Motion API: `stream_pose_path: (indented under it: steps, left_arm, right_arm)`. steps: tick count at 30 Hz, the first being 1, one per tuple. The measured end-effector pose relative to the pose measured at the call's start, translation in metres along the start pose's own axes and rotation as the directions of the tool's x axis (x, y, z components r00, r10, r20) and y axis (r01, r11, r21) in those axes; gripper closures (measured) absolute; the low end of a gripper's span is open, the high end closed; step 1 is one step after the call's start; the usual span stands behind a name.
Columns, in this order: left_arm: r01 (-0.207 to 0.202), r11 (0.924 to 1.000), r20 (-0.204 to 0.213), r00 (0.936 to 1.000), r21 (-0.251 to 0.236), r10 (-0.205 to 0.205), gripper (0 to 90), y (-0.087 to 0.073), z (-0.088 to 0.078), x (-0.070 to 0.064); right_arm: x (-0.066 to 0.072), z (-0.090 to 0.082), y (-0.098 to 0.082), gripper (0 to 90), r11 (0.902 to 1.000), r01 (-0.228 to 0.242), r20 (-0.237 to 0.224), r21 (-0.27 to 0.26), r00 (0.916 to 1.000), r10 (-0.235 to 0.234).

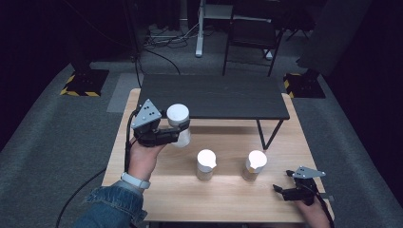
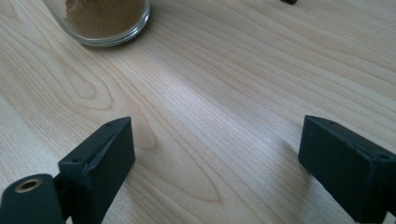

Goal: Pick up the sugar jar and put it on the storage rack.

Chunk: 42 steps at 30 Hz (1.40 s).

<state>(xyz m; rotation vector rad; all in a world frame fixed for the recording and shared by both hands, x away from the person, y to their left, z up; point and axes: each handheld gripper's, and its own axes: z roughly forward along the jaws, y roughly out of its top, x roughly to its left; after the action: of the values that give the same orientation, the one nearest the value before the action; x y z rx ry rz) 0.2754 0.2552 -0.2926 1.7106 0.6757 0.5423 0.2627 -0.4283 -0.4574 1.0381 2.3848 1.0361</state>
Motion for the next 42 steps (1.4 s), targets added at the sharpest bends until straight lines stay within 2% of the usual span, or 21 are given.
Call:
stream_pose_path:
  steps: [11, 17, 22, 29, 35, 42]
  left_arm:
    - [-0.031, 0.9993, -0.025, 0.9992, -0.023, 0.03, 33.9, 0.037, 0.007, 0.004]
    - [-0.02, 0.9992, -0.044, 0.9988, -0.036, 0.018, 33.8, 0.052, 0.014, 0.01]
    - [-0.026, 0.9993, -0.062, 0.9978, -0.028, 0.024, 33.9, 0.062, 0.025, 0.014]
    - [-0.031, 0.9995, -0.099, 0.9947, -0.007, 0.03, 33.8, 0.067, 0.049, 0.022]
    - [0.007, 1.0, -0.118, 0.993, -0.007, -0.008, 33.8, 0.063, 0.069, 0.032]
    - [0.019, 0.9997, -0.146, 0.9892, 0.012, -0.017, 33.8, 0.059, 0.082, 0.039]
  right_arm:
    - [0.0, 0.0, 0.0, 10.4, 1.0, -0.002, 0.002, 0.0, 1.0, 0.002]
    - [0.0, 0.0, 0.0, 10.4, 1.0, -0.002, 0.002, 0.0, 1.0, 0.002]
    - [0.0, 0.0, 0.0, 10.4, 1.0, -0.002, 0.002, 0.0, 1.0, 0.002]
    - [0.001, -0.001, -0.001, 10.4, 1.0, -0.004, 0.003, 0.0, 1.0, 0.004]
    - [0.001, -0.001, -0.001, 10.4, 1.0, -0.004, 0.004, 0.0, 1.0, 0.004]
    - [0.001, -0.001, -0.001, 10.4, 1.0, -0.003, 0.004, -0.001, 1.0, 0.003]
